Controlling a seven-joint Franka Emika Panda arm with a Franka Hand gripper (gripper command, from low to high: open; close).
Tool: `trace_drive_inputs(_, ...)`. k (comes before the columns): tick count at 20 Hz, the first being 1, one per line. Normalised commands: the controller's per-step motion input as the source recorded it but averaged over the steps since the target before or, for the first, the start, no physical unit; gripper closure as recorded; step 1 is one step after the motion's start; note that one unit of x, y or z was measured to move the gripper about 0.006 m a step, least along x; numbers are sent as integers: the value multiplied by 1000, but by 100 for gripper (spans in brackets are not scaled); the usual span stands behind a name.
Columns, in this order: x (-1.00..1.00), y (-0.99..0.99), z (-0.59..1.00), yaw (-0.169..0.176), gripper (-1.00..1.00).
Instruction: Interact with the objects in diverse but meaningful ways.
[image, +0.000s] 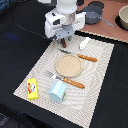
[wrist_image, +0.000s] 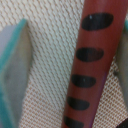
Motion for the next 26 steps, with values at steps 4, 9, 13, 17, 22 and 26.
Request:
trace_drive_inputs(4, -3, -47, -13, -8, 100)
trace_drive_inputs(9, -314, -311, 105, -52, 100)
trace_drive_inputs(13, -374, -550, 639, -104, 100)
trace_drive_inputs(17, -402, -519, 812, -88, 100)
trace_drive_inputs(22, -495, -390, 657, -56, 100)
trace_drive_inputs(26, -685, -409, 235, -38, 100)
